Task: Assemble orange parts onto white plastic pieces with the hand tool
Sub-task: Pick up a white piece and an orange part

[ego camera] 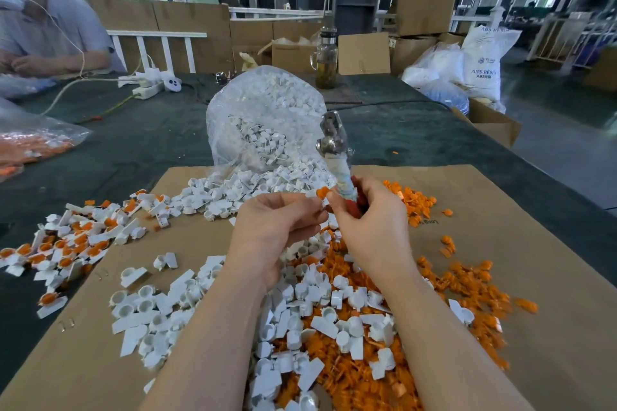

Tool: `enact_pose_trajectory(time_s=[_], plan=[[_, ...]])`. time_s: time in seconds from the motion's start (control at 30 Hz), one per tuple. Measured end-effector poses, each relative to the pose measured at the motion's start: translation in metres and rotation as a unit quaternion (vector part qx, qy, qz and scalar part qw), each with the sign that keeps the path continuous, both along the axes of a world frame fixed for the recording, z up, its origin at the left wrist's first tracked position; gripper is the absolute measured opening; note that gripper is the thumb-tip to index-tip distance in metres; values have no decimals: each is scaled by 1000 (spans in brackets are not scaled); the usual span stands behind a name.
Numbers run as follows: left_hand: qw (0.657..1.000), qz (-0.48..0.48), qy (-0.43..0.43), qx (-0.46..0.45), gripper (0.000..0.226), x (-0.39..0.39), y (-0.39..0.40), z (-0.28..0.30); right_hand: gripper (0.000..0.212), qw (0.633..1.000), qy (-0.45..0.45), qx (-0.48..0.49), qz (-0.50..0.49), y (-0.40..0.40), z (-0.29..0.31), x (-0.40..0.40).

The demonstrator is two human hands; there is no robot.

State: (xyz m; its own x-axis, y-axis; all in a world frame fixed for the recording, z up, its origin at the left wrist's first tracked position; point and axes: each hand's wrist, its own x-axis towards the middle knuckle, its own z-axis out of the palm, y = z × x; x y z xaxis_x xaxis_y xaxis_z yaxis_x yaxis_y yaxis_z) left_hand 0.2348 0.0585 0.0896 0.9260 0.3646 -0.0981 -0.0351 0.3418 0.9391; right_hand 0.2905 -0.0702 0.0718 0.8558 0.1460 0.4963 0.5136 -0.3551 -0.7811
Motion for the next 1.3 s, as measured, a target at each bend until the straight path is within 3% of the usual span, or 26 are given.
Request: enact_pose_trajectory(time_s=[0.2, 0.53, 0.73, 1.0, 1.3], plan=[[1000, 12, -18, 22, 12, -2, -1, 2, 24, 1000, -15, -19, -6, 0, 0, 0], [984, 58, -26, 164, 16, -2, -5, 3, 23, 999, -35, -23, 2, -2, 3, -1], [984, 60, -31, 162, 15, -3, -4, 3, 21, 999, -35, -13, 13, -2, 3, -2], [962, 81, -20, 261, 19, -2, -5, 3, 17, 998, -48, -32, -1, -2, 3, -3], [966, 95, -23, 241, 21, -2, -7, 4, 20, 1000, -15, -19, 16, 0, 4, 0]])
